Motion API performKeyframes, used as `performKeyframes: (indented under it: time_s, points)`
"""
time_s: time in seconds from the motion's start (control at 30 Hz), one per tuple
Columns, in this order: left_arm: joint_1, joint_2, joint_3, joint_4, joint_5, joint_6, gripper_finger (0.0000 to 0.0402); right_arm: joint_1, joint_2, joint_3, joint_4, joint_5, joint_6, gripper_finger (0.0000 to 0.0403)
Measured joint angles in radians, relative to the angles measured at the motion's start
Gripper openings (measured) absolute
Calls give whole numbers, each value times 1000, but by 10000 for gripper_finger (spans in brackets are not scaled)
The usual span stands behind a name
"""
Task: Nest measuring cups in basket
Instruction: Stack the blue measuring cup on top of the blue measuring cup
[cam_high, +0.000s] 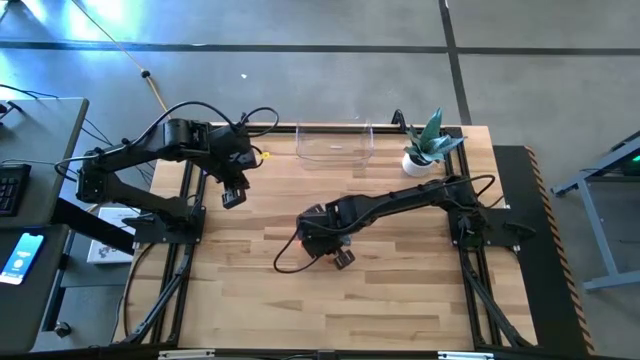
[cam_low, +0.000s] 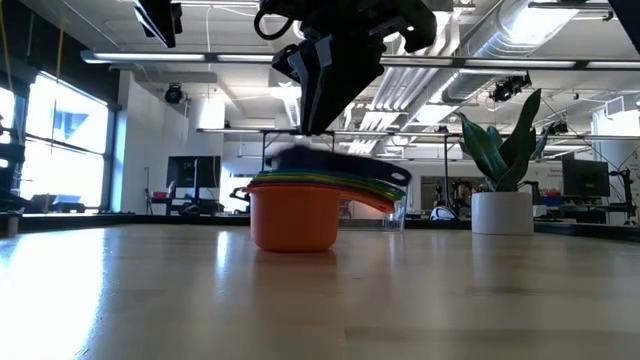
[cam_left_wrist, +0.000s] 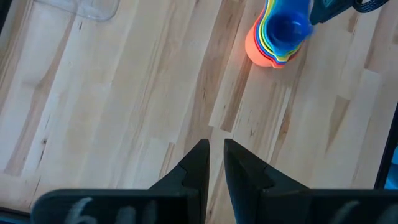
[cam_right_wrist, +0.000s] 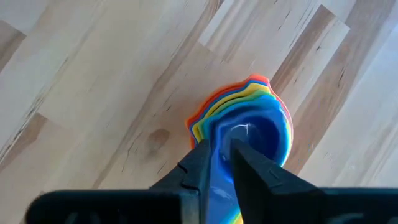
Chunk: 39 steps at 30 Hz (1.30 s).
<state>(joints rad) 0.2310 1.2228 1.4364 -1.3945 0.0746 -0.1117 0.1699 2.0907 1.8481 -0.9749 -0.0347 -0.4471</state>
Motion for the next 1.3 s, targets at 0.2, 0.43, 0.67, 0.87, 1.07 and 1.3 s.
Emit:
performKeyframes:
  time_s: [0.2, 0.43, 0.67, 0.87, 1.07, 1.3]
  points:
    - [0, 0, 0, 0, 0, 0, 39, 0, 0, 0, 1, 54, -3, 66]
    - [-7, -7, 0, -2, 6, -19, 39, 0, -2, 21, -9, 60, 102, 67]
    - [-64, -84, 0, 5, 8, -67, 39, 36, -3, -3, -60, -93, 410, 67]
    - [-104, -139, 0, 14, -6, -84, 39, 77, -3, -85, -22, -86, 487, 67]
    - [-123, -170, 0, 41, -6, -94, 39, 64, -2, -131, -13, -46, 552, 67]
    - [-134, -193, 0, 61, -7, -95, 39, 25, -1, -132, -42, -20, 581, 67]
